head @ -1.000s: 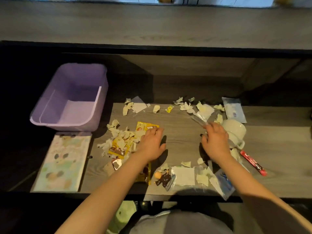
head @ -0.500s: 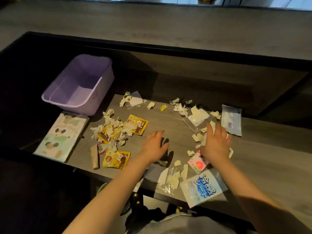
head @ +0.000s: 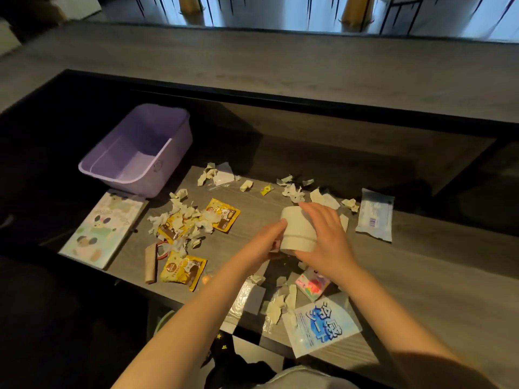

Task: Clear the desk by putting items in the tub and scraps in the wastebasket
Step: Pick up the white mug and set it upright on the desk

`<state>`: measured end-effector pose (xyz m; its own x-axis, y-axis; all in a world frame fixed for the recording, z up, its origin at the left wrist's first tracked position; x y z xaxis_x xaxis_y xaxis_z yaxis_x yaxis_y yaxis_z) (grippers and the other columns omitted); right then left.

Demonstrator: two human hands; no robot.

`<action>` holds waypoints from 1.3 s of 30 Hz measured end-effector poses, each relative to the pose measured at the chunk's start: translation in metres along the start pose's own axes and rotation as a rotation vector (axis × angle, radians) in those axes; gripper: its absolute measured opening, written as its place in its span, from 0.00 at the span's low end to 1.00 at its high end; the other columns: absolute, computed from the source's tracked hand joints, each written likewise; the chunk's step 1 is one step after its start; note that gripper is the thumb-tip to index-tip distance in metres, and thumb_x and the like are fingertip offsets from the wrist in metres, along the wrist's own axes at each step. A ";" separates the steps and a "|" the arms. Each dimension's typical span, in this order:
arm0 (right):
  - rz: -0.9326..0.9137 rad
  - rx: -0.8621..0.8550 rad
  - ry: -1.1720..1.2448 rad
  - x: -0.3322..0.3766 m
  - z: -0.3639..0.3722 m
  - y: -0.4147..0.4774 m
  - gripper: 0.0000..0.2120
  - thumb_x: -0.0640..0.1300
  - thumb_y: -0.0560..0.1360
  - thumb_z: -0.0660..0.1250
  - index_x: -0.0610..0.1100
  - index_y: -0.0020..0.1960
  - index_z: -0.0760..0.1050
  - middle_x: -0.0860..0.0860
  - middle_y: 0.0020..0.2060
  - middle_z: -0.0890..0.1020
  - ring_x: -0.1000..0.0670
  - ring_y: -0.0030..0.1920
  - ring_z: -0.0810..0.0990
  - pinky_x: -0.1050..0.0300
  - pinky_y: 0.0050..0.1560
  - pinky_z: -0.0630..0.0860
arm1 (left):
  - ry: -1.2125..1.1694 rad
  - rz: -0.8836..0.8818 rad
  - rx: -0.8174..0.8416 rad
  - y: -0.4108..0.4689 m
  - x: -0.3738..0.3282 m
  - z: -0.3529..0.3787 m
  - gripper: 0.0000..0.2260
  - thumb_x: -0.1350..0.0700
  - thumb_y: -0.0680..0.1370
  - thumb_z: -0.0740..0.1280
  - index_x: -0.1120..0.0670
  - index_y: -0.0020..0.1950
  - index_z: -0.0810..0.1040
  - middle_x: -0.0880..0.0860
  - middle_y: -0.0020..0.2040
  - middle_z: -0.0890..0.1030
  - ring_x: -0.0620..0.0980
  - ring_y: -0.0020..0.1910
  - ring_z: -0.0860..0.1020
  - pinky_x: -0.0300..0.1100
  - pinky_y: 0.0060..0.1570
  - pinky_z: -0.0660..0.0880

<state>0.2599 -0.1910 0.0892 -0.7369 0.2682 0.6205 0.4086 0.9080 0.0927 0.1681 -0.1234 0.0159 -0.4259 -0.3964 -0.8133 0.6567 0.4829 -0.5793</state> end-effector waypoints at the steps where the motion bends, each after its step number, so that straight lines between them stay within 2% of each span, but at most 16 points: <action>1: -0.028 -0.003 0.051 0.006 0.001 0.000 0.42 0.48 0.66 0.76 0.53 0.73 0.57 0.55 0.70 0.62 0.59 0.68 0.55 0.59 0.66 0.56 | -0.094 -0.016 0.042 -0.001 0.002 0.000 0.21 0.41 0.78 0.57 0.54 0.63 0.70 0.55 0.56 0.78 0.54 0.57 0.76 0.45 0.55 0.74; 4: -0.153 0.015 0.132 0.023 0.006 -0.002 0.42 0.48 0.65 0.77 0.52 0.72 0.58 0.54 0.69 0.63 0.64 0.65 0.52 0.58 0.67 0.57 | -0.201 0.004 0.109 -0.005 0.002 -0.005 0.29 0.39 0.73 0.64 0.54 0.68 0.68 0.56 0.56 0.77 0.52 0.55 0.76 0.44 0.50 0.75; 7: -0.226 0.134 0.125 0.030 0.017 -0.003 0.47 0.49 0.65 0.77 0.61 0.72 0.49 0.56 0.72 0.57 0.63 0.68 0.51 0.54 0.71 0.57 | -0.191 0.034 0.085 -0.007 0.003 -0.013 0.35 0.40 0.65 0.69 0.55 0.67 0.69 0.55 0.54 0.78 0.54 0.55 0.76 0.49 0.53 0.75; 9: -0.194 0.192 0.155 0.025 0.019 -0.003 0.48 0.51 0.66 0.76 0.65 0.71 0.44 0.61 0.74 0.51 0.63 0.71 0.49 0.55 0.71 0.54 | -0.198 0.078 0.029 -0.008 0.001 -0.022 0.30 0.44 0.64 0.71 0.52 0.63 0.71 0.55 0.55 0.78 0.55 0.56 0.76 0.51 0.55 0.74; 11: -0.119 0.182 0.268 0.014 0.016 -0.002 0.45 0.51 0.68 0.74 0.64 0.73 0.46 0.62 0.75 0.50 0.61 0.73 0.50 0.56 0.71 0.54 | -0.178 0.123 -0.040 -0.011 -0.004 -0.030 0.26 0.49 0.66 0.70 0.50 0.62 0.70 0.53 0.56 0.77 0.52 0.54 0.76 0.47 0.52 0.76; 15: 0.243 0.208 0.695 -0.021 0.020 0.000 0.30 0.49 0.76 0.65 0.57 0.74 0.55 0.56 0.74 0.61 0.54 0.73 0.61 0.55 0.67 0.64 | -0.036 0.251 -0.183 -0.016 -0.020 -0.041 0.35 0.53 0.60 0.75 0.49 0.66 0.67 0.52 0.60 0.73 0.48 0.57 0.74 0.41 0.52 0.76; 18: 0.443 0.284 0.823 -0.040 0.031 -0.002 0.21 0.52 0.80 0.56 0.53 0.72 0.63 0.53 0.70 0.67 0.49 0.70 0.66 0.53 0.63 0.67 | 0.131 0.343 -0.236 -0.019 -0.028 -0.033 0.38 0.56 0.60 0.77 0.49 0.67 0.65 0.49 0.60 0.73 0.47 0.58 0.73 0.38 0.51 0.74; 21: 0.507 0.202 0.898 -0.064 0.032 0.005 0.19 0.55 0.81 0.53 0.52 0.68 0.69 0.51 0.66 0.72 0.49 0.66 0.70 0.54 0.62 0.68 | 0.123 0.369 -0.261 -0.016 -0.026 -0.025 0.38 0.58 0.60 0.78 0.49 0.67 0.65 0.49 0.60 0.73 0.48 0.60 0.73 0.44 0.56 0.75; 23: 0.543 0.074 0.755 -0.096 0.027 0.013 0.18 0.54 0.81 0.54 0.51 0.67 0.70 0.51 0.65 0.74 0.49 0.65 0.72 0.53 0.62 0.69 | 0.144 0.369 -0.282 -0.011 -0.028 -0.019 0.38 0.61 0.62 0.79 0.49 0.67 0.64 0.46 0.59 0.72 0.48 0.61 0.72 0.47 0.60 0.74; 26: 0.542 -0.078 0.321 -0.144 0.009 0.022 0.19 0.52 0.79 0.58 0.50 0.69 0.68 0.49 0.68 0.71 0.46 0.66 0.71 0.47 0.63 0.71 | 0.179 0.371 -0.293 0.000 -0.035 -0.011 0.37 0.63 0.64 0.77 0.48 0.66 0.63 0.41 0.56 0.71 0.47 0.60 0.72 0.46 0.60 0.73; 27: 0.529 -0.094 0.180 -0.157 0.005 0.025 0.21 0.50 0.78 0.60 0.48 0.70 0.66 0.47 0.70 0.69 0.43 0.69 0.68 0.44 0.66 0.69 | 0.183 0.370 -0.299 0.004 -0.038 -0.009 0.37 0.63 0.64 0.78 0.48 0.66 0.63 0.41 0.56 0.71 0.46 0.60 0.72 0.46 0.60 0.73; 29: 0.575 -0.067 -0.055 -0.181 0.002 0.029 0.26 0.49 0.78 0.61 0.45 0.73 0.61 0.42 0.74 0.61 0.40 0.74 0.58 0.43 0.72 0.59 | 0.192 0.370 -0.306 0.011 -0.042 -0.007 0.37 0.63 0.63 0.78 0.48 0.66 0.63 0.41 0.56 0.71 0.45 0.59 0.72 0.44 0.59 0.73; 31: 0.665 0.002 -0.226 -0.201 0.001 0.030 0.30 0.52 0.78 0.59 0.45 0.76 0.54 0.41 0.76 0.52 0.39 0.76 0.48 0.41 0.74 0.50 | 0.193 0.367 -0.297 0.017 -0.045 -0.003 0.37 0.63 0.64 0.77 0.48 0.66 0.62 0.40 0.56 0.70 0.43 0.57 0.73 0.39 0.55 0.74; 34: 0.674 0.070 -0.312 -0.209 0.008 0.033 0.32 0.55 0.78 0.57 0.45 0.77 0.50 0.42 0.77 0.48 0.39 0.76 0.44 0.40 0.74 0.46 | 0.208 0.366 -0.296 0.025 -0.048 0.000 0.38 0.63 0.64 0.77 0.49 0.67 0.62 0.41 0.57 0.71 0.42 0.57 0.73 0.33 0.51 0.74; 39: 0.519 0.147 -0.369 -0.189 0.023 0.037 0.30 0.56 0.80 0.53 0.48 0.77 0.49 0.45 0.77 0.47 0.41 0.77 0.44 0.43 0.74 0.46 | 0.206 0.369 -0.296 0.035 -0.046 0.001 0.38 0.63 0.63 0.78 0.47 0.66 0.63 0.43 0.59 0.71 0.45 0.60 0.72 0.40 0.56 0.75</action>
<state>0.4018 -0.2009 -0.0424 -0.6111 0.7525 0.2456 0.7022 0.6585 -0.2707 0.2115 -0.0890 0.0333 -0.3320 -0.0105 -0.9432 0.5945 0.7740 -0.2178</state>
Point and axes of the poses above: each hand's wrist, its own y-axis towards the middle knuckle, its own z-axis out of the palm, x = y × z, the point moved 9 cm from there along y, towards the middle knuckle
